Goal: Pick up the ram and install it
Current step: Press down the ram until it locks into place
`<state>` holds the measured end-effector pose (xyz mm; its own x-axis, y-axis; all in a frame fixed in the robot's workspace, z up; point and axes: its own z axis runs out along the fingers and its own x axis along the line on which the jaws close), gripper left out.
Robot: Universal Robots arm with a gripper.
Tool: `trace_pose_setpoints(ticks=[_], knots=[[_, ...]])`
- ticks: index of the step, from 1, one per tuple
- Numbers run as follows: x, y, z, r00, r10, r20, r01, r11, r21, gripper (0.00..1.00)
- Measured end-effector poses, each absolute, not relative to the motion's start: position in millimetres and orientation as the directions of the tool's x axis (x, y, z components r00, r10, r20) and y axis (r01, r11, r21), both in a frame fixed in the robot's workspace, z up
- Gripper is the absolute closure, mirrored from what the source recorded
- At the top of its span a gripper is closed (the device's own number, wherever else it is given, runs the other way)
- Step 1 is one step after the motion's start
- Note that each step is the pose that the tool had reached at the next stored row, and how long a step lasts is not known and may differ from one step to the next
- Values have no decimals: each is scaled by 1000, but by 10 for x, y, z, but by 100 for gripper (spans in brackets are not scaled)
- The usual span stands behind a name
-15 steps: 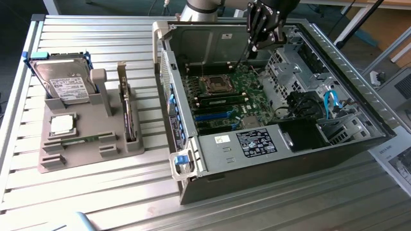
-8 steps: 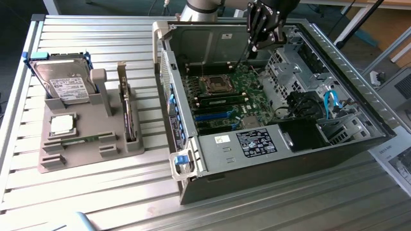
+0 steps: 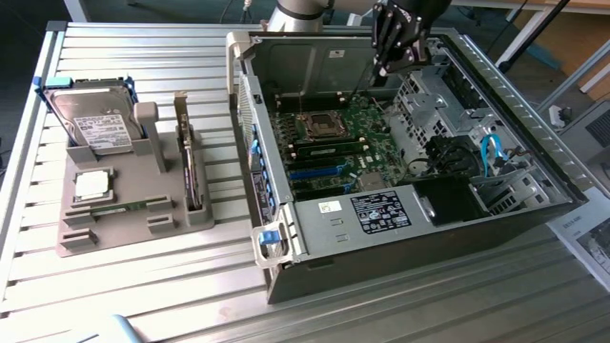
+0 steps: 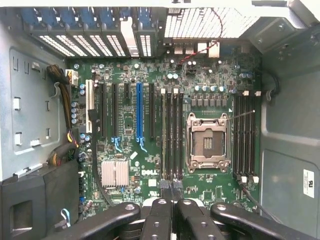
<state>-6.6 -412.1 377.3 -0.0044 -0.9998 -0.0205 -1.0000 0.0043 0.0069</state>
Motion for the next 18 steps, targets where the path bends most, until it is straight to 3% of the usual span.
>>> trace_pose_setpoints(ticks=[18], knots=[[164,-4121,3773,-4,-1000,-23,-1000,4,7,90]])
